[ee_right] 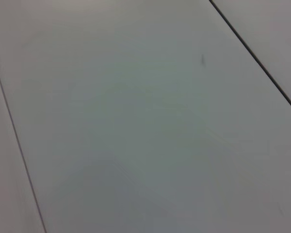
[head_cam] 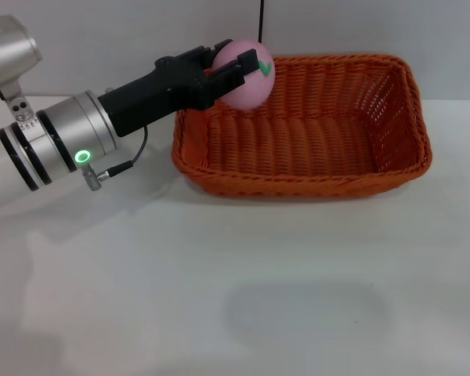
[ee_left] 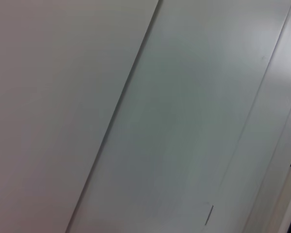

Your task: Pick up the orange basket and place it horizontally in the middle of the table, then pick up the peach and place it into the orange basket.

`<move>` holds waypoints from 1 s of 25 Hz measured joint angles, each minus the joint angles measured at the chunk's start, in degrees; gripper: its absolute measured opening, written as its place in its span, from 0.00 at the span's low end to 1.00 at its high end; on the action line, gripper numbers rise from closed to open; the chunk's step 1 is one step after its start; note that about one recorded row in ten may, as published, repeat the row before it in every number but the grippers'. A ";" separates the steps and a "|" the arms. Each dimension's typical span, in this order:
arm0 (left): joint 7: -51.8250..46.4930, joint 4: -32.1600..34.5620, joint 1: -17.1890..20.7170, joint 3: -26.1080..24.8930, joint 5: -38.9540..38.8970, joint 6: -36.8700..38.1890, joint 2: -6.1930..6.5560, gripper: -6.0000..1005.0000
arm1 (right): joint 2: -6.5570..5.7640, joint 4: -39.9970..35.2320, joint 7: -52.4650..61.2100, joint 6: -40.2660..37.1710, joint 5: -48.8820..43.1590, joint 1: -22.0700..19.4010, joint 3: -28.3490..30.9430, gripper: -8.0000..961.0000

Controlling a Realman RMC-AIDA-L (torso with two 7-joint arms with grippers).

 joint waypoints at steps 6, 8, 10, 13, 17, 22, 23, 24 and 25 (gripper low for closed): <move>-0.06 -0.18 0.31 -0.39 -0.12 -0.21 0.00 0.66 | 0.00 0.00 0.00 0.46 0.00 0.47 0.00 0.61; -0.01 -0.40 0.45 -0.52 -0.19 -0.21 0.00 0.74 | 0.00 0.00 0.00 0.48 0.00 0.49 0.00 0.61; 0.06 -0.63 0.61 -0.60 -0.30 -0.23 0.00 0.79 | 0.00 0.00 0.00 0.51 0.00 0.53 0.02 0.61; 0.21 -0.77 0.83 -0.82 -0.52 -0.63 0.00 0.79 | 0.00 0.00 0.00 0.51 0.00 0.55 0.08 0.61; 1.41 -0.94 2.53 -4.51 -1.21 -3.30 -0.06 0.80 | 0.00 0.00 0.00 0.52 0.02 0.56 0.44 0.61; 5.91 0.22 6.29 -10.89 -4.74 -9.06 -0.26 0.81 | 0.06 0.05 0.00 0.51 0.41 0.36 1.19 0.61; 7.10 0.78 7.20 -11.84 -6.33 -10.34 -0.30 0.81 | 0.07 0.19 0.00 0.52 0.45 0.31 1.62 0.61; 12.37 3.31 9.85 -13.43 -13.67 -14.69 -0.39 0.81 | 0.09 0.72 0.00 0.56 0.50 0.27 2.97 0.61; 12.37 3.31 9.85 -13.43 -13.67 -14.69 -0.39 0.81 | 0.09 0.72 0.00 0.56 0.50 0.27 2.97 0.61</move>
